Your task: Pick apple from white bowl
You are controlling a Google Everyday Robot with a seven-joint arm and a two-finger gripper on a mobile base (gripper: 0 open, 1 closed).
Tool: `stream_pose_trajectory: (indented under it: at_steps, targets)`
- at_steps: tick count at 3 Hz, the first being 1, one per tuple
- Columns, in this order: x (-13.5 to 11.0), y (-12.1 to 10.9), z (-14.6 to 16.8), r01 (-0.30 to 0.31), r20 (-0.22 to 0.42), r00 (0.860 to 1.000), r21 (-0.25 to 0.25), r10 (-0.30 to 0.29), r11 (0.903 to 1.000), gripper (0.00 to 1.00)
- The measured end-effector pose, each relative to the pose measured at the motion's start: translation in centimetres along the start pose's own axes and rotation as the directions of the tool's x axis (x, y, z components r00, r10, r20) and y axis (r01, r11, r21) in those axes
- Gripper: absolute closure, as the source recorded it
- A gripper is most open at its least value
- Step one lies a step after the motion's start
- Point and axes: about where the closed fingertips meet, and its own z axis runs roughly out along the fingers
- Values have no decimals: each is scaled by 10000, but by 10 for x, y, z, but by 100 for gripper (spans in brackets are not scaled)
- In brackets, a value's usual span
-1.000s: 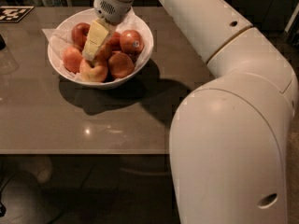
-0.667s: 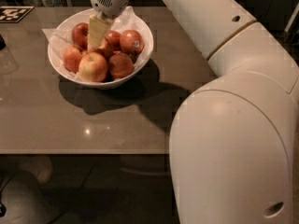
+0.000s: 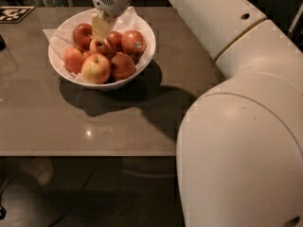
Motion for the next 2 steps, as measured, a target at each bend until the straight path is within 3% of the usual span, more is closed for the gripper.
stream_pose_trajectory:
  at_steps: [2]
  targets:
    - [0, 0, 0, 0, 0, 10000, 2, 0, 10000, 59]
